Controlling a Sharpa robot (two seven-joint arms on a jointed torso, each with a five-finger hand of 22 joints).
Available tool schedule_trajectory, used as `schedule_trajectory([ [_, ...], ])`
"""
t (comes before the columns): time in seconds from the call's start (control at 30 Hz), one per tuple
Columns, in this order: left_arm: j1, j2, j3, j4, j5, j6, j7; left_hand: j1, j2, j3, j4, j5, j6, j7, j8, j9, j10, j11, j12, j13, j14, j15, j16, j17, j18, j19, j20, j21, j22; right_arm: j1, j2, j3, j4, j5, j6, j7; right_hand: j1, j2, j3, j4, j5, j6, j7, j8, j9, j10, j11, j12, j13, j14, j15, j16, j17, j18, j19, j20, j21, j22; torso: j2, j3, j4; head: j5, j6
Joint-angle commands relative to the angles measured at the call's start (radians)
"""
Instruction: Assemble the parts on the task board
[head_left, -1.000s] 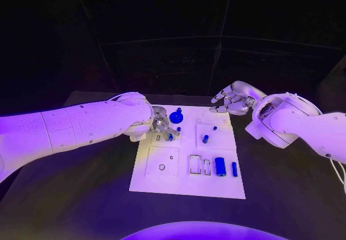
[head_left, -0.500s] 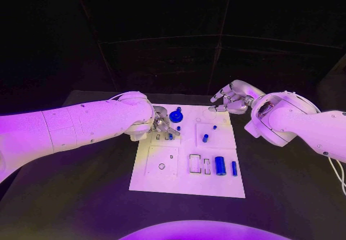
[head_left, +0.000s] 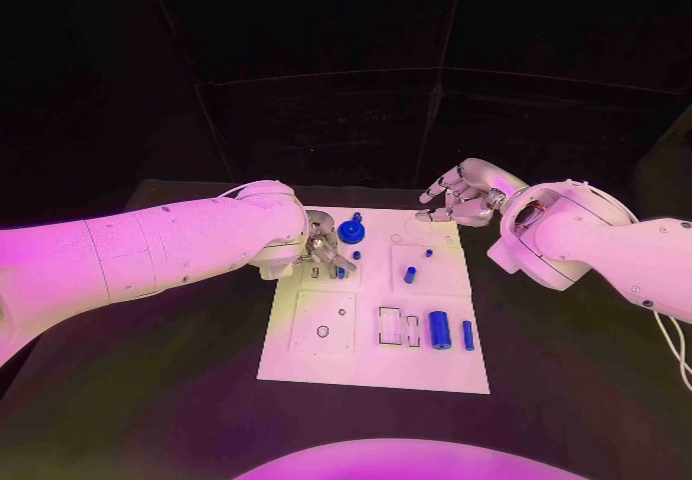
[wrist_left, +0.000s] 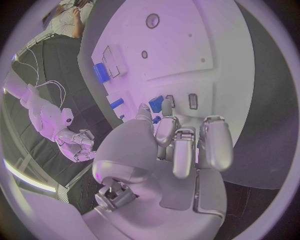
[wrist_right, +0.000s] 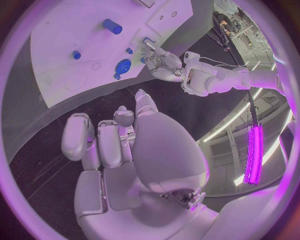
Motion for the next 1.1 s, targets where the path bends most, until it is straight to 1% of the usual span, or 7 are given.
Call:
schedule_trajectory([
  [0.03,0.002,0.003,0.000,-0.001,-0.006,0.014,-0.005,0.029,0.010,0.023,-0.009,0.004,-0.008,-0.002,0.006,0.003,0.007,-0.004,0.002,-0.002,0.104,-0.008,0.003,0.263,-0.010,0.003,0.000,0.006,0.002,0.002,0.001,0.001,0.000,-0.005,0.007,0.002,0.010,0.002,-0.006,-0.001,0.006,-0.005,-0.001,0.004,-0.002,0.000,-0.009,-0.003,-0.001,0.028,-0.008,-0.005,-0.001,0.020,-0.002,-0.004,-0.004,-0.001,0.000,0.0000,-0.0003,-0.001,-0.002],
  [0.47,0.002,0.005,0.000,-0.002,0.009,0.011,0.002,0.085,0.013,0.123,-0.028,0.005,-0.018,-0.006,-0.008,0.006,0.005,-0.008,-0.003,-0.001,0.104,-0.012,0.003,0.263,-0.010,0.002,-0.004,0.007,0.010,0.002,0.006,0.001,-0.005,-0.005,0.013,0.000,0.011,0.002,-0.006,-0.001,0.009,-0.005,-0.001,0.005,-0.002,0.001,-0.009,0.000,0.001,0.028,-0.008,-0.005,-0.001,0.020,-0.002,-0.004,-0.004,-0.001,0.000,0.0002,0.0001,0.002,-0.005],
  [0.77,0.002,-0.004,0.000,0.003,0.059,0.012,0.007,0.143,-0.027,0.270,-0.060,0.021,-0.025,-0.008,-0.027,0.004,-0.001,-0.011,-0.013,-0.004,0.104,-0.015,0.003,0.263,-0.010,0.000,-0.008,0.006,0.013,0.002,0.008,0.001,-0.007,-0.005,0.019,-0.003,0.016,0.003,-0.007,-0.001,0.015,-0.004,-0.001,0.006,-0.002,0.004,-0.010,0.004,0.005,0.028,-0.009,-0.005,0.000,0.020,-0.002,-0.004,-0.005,-0.001,0.000,-0.0002,0.0011,0.002,-0.008],
  [0.87,0.002,-0.014,0.000,0.008,0.077,-0.009,0.012,0.149,-0.062,0.369,-0.071,0.067,-0.027,-0.001,-0.031,0.007,-0.001,-0.010,-0.017,-0.004,0.104,-0.014,0.003,0.263,-0.010,0.000,-0.008,0.007,0.016,0.002,0.008,0.001,-0.009,-0.005,0.020,-0.004,0.018,0.003,-0.007,-0.001,0.016,-0.004,-0.001,0.007,-0.002,0.003,-0.010,0.004,0.004,0.028,-0.009,-0.007,-0.002,0.021,-0.003,-0.004,-0.006,-0.003,0.000,0.0001,0.0013,0.002,-0.008],
  [0.93,0.002,-0.021,0.001,0.011,0.091,-0.035,0.013,0.138,-0.099,0.466,-0.078,0.071,-0.027,0.002,-0.027,0.013,0.004,-0.011,-0.016,-0.001,0.104,-0.009,0.003,0.263,-0.010,0.001,-0.007,0.008,0.020,0.002,0.008,0.001,-0.011,-0.005,0.020,-0.005,0.018,0.003,-0.007,-0.001,0.016,-0.004,-0.001,0.007,-0.002,0.003,-0.010,0.004,0.004,0.028,-0.009,-0.007,-0.002,0.021,-0.003,-0.004,-0.006,-0.003,-0.001,0.0003,0.0020,0.002,-0.008],
  [1.07,0.003,-0.031,0.000,0.019,0.107,-0.100,0.019,0.027,-0.208,0.746,-0.095,0.065,-0.029,0.001,0.005,0.053,0.019,-0.007,-0.006,0.011,0.104,-0.006,0.003,0.263,-0.011,0.006,-0.005,0.011,0.033,0.002,0.008,0.001,-0.016,-0.005,0.021,-0.007,0.018,0.003,-0.007,-0.001,0.016,-0.004,-0.001,0.007,-0.002,0.003,-0.010,0.004,0.004,0.028,-0.009,-0.007,-0.002,0.021,-0.003,-0.004,-0.006,-0.003,-0.001,0.0011,0.0032,0.003,-0.008],
  [1.1,0.003,-0.035,0.000,0.022,0.109,-0.116,0.020,0.017,-0.215,0.769,-0.102,0.065,-0.029,0.000,0.010,0.058,0.020,-0.008,-0.005,0.012,0.104,-0.007,0.003,0.263,-0.012,0.006,-0.003,0.011,0.034,0.002,0.007,0.001,-0.017,-0.005,0.021,-0.008,0.018,0.003,-0.007,-0.001,0.016,-0.004,-0.001,0.007,-0.002,0.003,-0.010,0.004,0.004,0.028,-0.009,-0.007,-0.002,0.021,-0.003,-0.004,-0.006,-0.003,-0.001,0.0008,0.0024,0.004,-0.009],
])
